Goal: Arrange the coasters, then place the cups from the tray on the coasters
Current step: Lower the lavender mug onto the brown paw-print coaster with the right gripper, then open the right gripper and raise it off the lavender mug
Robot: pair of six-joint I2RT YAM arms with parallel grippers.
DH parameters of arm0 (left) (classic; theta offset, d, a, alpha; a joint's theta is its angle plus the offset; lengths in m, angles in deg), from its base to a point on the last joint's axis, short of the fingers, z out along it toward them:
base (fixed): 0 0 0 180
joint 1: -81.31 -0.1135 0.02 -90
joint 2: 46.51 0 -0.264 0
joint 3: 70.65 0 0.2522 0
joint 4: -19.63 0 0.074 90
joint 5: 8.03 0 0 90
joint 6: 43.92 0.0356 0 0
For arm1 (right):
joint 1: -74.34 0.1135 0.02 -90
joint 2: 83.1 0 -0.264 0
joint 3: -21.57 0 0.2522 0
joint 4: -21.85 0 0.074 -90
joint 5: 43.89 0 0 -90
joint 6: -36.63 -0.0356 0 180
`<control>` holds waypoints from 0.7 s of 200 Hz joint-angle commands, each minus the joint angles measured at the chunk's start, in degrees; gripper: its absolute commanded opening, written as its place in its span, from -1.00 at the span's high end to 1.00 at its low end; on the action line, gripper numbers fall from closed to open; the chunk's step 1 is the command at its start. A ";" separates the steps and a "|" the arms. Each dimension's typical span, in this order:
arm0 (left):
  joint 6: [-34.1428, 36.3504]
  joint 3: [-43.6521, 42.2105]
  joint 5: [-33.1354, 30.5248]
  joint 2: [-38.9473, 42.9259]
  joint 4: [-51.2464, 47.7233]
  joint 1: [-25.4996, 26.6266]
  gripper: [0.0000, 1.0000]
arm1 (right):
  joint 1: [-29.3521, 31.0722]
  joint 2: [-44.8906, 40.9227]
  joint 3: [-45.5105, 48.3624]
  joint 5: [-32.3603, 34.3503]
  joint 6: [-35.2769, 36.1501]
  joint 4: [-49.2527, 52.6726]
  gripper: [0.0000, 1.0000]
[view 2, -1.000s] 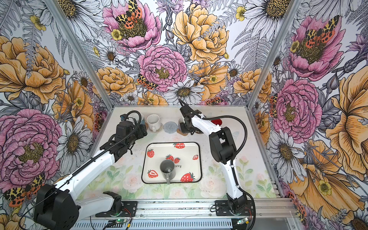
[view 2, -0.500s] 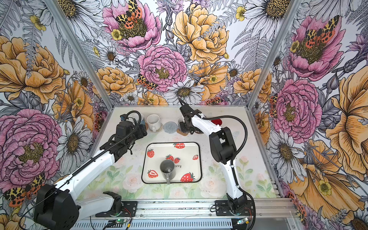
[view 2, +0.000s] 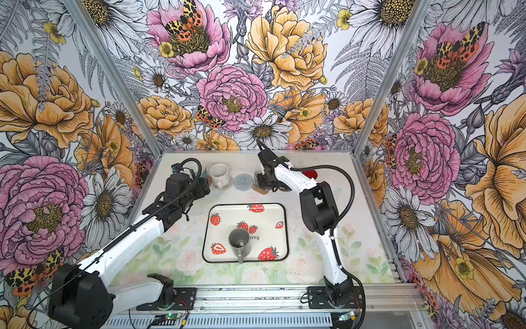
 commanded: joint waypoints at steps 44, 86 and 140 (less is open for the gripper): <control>-1.20 -1.42 1.14 2.20 0.60 -0.61 -0.71 | 0.97 -3.77 2.17 -2.02 -1.21 -1.24 0.49; -1.24 -1.51 1.23 2.57 0.51 -0.55 -0.71 | 1.37 -4.12 2.79 -2.39 -1.30 -1.30 0.50; -1.27 -1.64 1.23 2.98 0.45 -0.46 -0.71 | 1.41 -4.93 3.20 -1.53 -1.21 -1.26 0.51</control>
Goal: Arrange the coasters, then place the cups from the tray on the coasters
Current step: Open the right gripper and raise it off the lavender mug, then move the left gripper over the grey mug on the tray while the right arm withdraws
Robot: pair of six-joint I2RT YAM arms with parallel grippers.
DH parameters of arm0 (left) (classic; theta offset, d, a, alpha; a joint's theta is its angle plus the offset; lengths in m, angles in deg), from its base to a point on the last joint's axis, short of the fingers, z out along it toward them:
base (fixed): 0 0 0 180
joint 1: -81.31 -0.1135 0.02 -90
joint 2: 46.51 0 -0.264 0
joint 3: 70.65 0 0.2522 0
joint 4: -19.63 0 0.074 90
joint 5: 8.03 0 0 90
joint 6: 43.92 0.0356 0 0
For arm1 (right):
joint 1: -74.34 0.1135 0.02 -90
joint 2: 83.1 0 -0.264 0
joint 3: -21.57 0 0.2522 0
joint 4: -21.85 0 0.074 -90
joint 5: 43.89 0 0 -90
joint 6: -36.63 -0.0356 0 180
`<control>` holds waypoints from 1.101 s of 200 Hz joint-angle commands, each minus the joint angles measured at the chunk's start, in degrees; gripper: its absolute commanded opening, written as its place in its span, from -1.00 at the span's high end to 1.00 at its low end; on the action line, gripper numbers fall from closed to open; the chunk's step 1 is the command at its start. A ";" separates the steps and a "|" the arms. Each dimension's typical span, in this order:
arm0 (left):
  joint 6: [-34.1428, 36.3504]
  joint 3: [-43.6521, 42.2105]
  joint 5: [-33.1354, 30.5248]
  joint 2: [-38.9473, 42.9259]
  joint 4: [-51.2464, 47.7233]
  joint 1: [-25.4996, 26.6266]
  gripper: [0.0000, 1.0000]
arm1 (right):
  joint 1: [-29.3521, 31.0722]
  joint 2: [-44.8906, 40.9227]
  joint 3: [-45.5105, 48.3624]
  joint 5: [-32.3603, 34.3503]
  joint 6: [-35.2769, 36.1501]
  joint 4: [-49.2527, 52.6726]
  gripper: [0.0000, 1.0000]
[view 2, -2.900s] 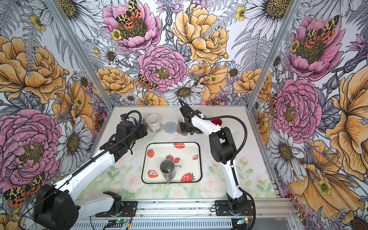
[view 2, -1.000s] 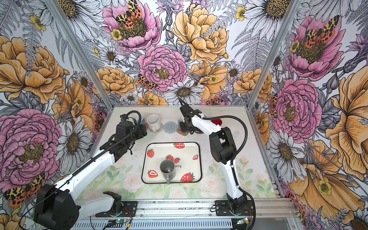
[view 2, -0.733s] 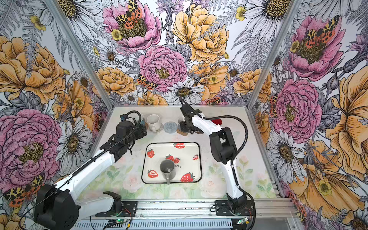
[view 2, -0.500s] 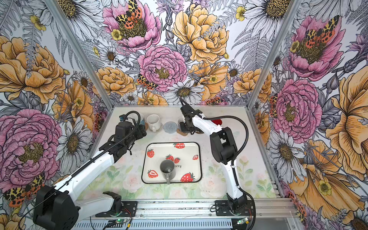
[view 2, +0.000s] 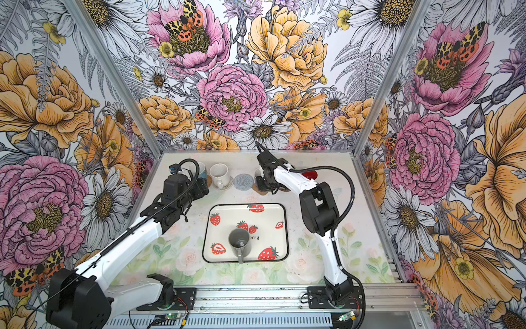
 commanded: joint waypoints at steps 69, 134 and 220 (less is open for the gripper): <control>-0.88 -1.12 1.53 2.02 0.23 -0.49 -0.71 | 0.12 -9.09 2.52 3.57 -0.12 -0.70 0.42; -1.59 -2.07 1.26 4.12 0.35 -0.34 -0.69 | -0.32 -18.01 3.16 12.54 -1.24 -1.97 0.36; -1.85 -0.09 1.35 2.07 0.71 1.90 -0.65 | 0.65 -34.88 27.34 14.90 -16.10 -31.39 0.29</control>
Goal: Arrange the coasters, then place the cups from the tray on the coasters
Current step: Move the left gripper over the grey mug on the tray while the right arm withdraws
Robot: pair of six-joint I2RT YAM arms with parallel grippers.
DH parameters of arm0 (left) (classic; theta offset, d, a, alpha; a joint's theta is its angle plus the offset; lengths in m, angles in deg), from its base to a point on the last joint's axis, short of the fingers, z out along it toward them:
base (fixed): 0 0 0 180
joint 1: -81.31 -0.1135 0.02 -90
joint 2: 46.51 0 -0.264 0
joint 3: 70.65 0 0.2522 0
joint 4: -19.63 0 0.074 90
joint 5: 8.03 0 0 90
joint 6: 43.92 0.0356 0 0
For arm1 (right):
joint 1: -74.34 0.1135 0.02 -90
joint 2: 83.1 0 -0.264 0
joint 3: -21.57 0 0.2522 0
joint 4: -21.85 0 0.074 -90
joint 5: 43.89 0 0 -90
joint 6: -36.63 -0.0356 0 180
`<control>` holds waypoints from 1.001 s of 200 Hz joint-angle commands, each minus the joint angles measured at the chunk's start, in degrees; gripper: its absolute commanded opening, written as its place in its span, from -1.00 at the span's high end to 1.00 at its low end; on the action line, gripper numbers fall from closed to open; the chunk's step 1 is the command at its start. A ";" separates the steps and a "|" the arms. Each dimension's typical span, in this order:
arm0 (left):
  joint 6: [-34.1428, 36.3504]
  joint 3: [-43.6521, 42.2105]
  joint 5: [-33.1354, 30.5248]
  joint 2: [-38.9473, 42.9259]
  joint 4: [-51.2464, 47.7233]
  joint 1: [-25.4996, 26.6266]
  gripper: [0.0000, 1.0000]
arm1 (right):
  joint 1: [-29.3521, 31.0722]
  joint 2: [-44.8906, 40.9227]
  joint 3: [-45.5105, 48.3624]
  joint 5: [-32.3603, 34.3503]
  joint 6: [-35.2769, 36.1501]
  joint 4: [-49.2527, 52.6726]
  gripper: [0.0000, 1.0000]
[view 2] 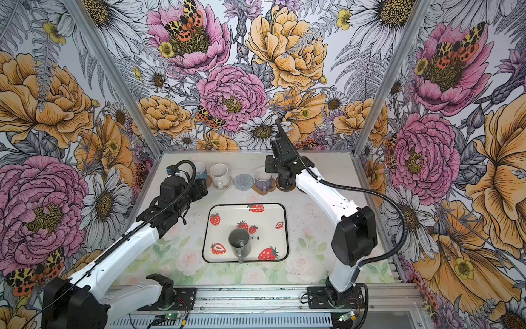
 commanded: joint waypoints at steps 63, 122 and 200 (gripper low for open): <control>1.83 10.48 -2.11 -6.34 -3.19 11.31 -0.59 | 0.60 -8.68 17.47 -0.14 -8.67 -19.30 0.22; 7.90 21.02 -7.78 -8.27 -14.99 23.19 -0.59 | -0.09 -10.07 21.27 0.53 -8.40 -21.01 0.07; 3.57 17.62 -2.25 -0.56 -23.85 28.21 -0.58 | -1.49 -15.15 30.45 1.59 -10.94 -29.86 -0.06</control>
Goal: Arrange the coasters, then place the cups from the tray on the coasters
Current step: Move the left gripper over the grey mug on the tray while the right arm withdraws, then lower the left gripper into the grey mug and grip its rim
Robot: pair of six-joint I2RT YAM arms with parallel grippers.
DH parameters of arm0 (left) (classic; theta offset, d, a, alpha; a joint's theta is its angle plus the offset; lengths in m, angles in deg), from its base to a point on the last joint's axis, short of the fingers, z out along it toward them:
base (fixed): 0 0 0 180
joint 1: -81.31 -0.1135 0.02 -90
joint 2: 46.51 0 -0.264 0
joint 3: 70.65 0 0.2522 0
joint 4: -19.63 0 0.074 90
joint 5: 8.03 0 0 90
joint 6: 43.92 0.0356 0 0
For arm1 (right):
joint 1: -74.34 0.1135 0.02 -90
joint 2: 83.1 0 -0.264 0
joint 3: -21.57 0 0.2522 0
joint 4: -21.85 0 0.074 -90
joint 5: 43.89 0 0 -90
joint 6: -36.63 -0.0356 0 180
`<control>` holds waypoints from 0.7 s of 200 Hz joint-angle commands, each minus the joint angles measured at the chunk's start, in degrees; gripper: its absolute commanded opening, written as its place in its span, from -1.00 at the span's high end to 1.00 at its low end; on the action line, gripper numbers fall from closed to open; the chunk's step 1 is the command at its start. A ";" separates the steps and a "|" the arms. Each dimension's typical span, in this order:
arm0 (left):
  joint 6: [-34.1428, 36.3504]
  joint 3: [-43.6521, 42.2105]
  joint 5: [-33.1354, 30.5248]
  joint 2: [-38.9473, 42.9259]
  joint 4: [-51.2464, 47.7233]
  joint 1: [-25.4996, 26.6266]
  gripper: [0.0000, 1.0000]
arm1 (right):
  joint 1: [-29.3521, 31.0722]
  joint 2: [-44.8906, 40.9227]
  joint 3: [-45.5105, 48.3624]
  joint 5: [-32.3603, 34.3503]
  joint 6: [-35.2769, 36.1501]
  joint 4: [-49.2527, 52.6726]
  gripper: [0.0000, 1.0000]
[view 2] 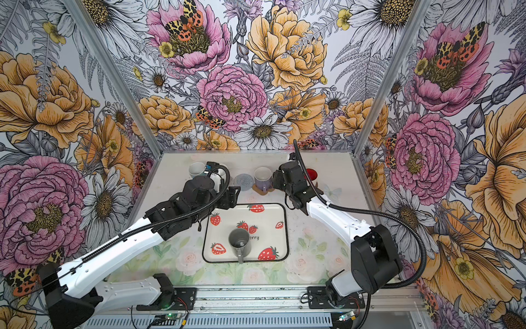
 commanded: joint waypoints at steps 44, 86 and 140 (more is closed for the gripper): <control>-5.66 -1.71 5.11 2.96 -12.01 2.76 -0.53 | -1.67 -2.55 3.82 -0.78 -1.93 -6.63 -0.11; -7.74 0.03 4.10 4.85 -19.12 7.06 -0.52 | -2.13 -2.10 3.81 -1.52 -2.68 -6.85 -0.11; -12.62 -2.42 4.81 7.34 -24.57 10.23 -0.50 | -2.15 -1.66 3.64 -2.34 -3.31 -7.21 -0.11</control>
